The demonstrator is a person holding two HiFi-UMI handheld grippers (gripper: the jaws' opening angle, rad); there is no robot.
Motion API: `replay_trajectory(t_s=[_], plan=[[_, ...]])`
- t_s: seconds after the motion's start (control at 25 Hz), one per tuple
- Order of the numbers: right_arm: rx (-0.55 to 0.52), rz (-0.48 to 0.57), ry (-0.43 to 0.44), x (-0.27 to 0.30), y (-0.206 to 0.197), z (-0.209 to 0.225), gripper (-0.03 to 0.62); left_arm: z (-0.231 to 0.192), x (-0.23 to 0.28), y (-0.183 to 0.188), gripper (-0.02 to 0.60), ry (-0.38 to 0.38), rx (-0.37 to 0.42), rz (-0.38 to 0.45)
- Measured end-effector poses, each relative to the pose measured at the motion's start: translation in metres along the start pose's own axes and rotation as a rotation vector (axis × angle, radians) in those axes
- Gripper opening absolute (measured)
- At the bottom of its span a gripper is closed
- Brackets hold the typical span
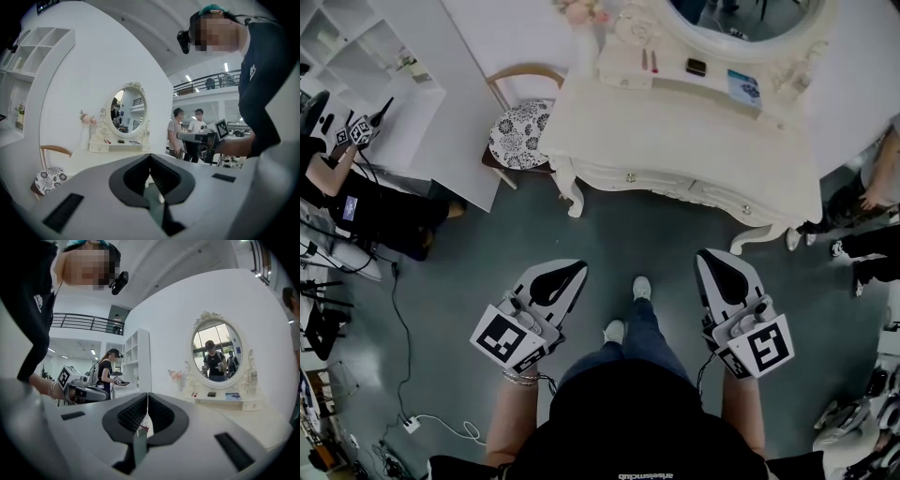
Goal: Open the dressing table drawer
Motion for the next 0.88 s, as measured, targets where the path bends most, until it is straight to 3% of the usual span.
replay_trajectory(t_s=[0.88], plan=[[0.033,0.0,0.167,0.09,0.002,0.084,0.019,-0.061,0.093,0.014,0.015,0.102,0.004,0.007]])
Point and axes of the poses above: the fingertips, and each gripper's own axes: x forward along the fingers, z to its right, y out of its top, the point moved 6 cm from there along -x, backward along the fingers, and after that the axes turned 14 degrees about z, right-handed, at the moved point
